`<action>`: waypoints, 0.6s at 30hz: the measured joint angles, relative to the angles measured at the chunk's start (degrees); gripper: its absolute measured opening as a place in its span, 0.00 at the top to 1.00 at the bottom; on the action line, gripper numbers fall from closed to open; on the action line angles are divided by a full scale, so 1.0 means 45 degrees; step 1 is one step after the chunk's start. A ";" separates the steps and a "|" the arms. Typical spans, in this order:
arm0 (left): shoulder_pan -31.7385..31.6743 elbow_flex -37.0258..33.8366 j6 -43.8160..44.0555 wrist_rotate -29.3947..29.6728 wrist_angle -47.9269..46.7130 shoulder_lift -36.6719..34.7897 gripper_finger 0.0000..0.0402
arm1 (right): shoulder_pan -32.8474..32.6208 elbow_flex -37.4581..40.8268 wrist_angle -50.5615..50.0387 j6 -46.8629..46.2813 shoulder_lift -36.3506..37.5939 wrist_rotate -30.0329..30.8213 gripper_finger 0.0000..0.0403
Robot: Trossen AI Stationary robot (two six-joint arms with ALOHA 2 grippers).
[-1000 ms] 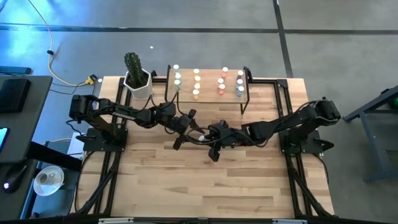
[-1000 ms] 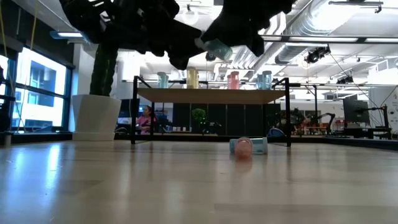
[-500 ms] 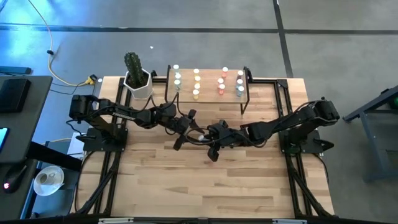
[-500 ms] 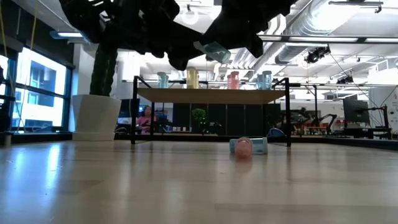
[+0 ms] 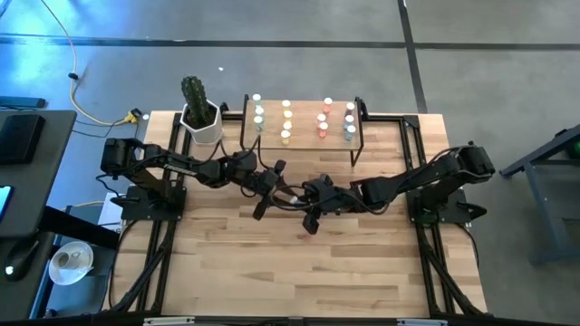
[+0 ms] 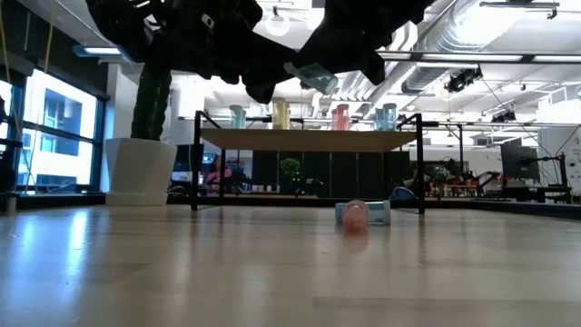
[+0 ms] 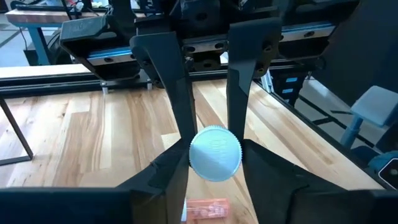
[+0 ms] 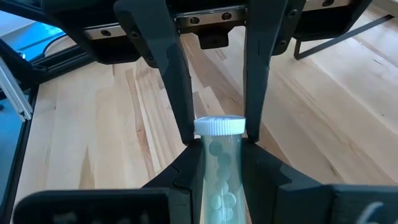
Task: Pick and place medicine bottles onto shelf by color
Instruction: Put the light blue pill bottle on the shelf aligned with the other light blue pill bottle
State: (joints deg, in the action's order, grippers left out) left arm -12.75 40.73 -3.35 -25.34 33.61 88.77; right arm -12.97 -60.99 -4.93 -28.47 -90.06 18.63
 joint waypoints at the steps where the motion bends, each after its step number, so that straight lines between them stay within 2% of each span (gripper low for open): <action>1: 0.0038 -0.0005 0.0029 0.0009 0.0000 0.0000 0.68 | 0.0000 0.0000 -0.0004 0.0000 0.0000 -0.0019 0.82; 7: 0.0310 -0.0005 0.0033 0.0110 0.0000 0.0000 0.72 | -0.0018 0.0000 -0.0009 0.0005 0.0000 -0.0103 0.82; 18: 0.0437 -0.0005 0.0033 0.0142 0.0005 0.0010 0.72 | -0.0010 0.0000 -0.0014 0.0085 0.0005 -0.0227 0.82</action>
State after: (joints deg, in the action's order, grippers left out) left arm -10.79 40.71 -3.20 -24.70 33.63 88.82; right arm -13.02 -60.99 -4.99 -28.09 -90.04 17.61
